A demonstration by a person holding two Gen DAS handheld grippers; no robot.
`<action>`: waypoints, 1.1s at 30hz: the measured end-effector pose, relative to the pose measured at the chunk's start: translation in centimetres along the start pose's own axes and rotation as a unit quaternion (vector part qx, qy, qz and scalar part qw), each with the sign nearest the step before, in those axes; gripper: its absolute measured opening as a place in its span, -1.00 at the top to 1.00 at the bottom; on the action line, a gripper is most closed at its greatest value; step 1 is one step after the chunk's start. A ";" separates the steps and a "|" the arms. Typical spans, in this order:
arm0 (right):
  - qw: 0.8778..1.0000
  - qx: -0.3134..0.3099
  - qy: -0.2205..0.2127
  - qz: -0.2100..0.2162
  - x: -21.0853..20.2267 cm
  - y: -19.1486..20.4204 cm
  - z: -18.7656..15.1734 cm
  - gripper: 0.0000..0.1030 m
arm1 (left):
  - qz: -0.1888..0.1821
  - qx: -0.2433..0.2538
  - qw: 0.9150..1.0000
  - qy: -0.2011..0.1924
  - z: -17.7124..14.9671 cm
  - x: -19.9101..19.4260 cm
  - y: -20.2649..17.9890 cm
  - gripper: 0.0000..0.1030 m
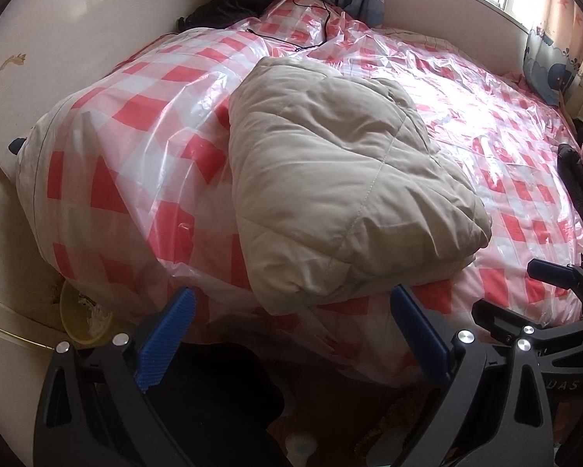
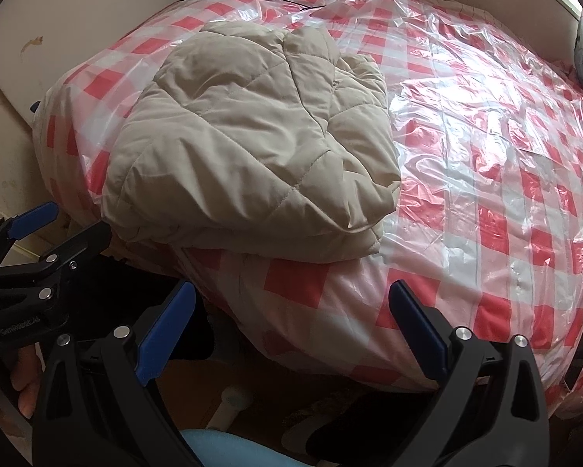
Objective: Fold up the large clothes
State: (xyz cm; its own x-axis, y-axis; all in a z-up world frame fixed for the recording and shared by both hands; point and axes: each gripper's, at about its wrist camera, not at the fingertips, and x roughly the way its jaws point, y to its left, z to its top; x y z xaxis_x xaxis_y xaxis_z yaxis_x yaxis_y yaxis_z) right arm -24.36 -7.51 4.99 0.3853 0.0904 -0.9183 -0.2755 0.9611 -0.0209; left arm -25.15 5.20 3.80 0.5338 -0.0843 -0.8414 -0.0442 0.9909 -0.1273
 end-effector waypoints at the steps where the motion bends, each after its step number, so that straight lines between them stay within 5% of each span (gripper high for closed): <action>1: 1.000 -0.001 0.001 -0.002 0.0 0.0 0.0 -0.86 | 0.000 0.001 1.000 0.001 0.0 0.0 0.0 -0.87; 33: 0.999 -0.019 0.026 -0.023 1.2 -0.5 -0.3 -0.86 | 0.006 0.003 1.000 0.026 0.1 0.8 -0.6 -0.87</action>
State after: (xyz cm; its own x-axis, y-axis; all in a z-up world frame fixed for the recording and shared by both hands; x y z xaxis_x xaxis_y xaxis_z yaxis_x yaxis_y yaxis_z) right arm -24.02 -7.97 3.77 0.3525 0.0316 -0.9353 -0.2927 0.9530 -0.0781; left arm -24.57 4.58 3.23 0.4889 -0.0774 -0.8689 -0.0451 0.9925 -0.1137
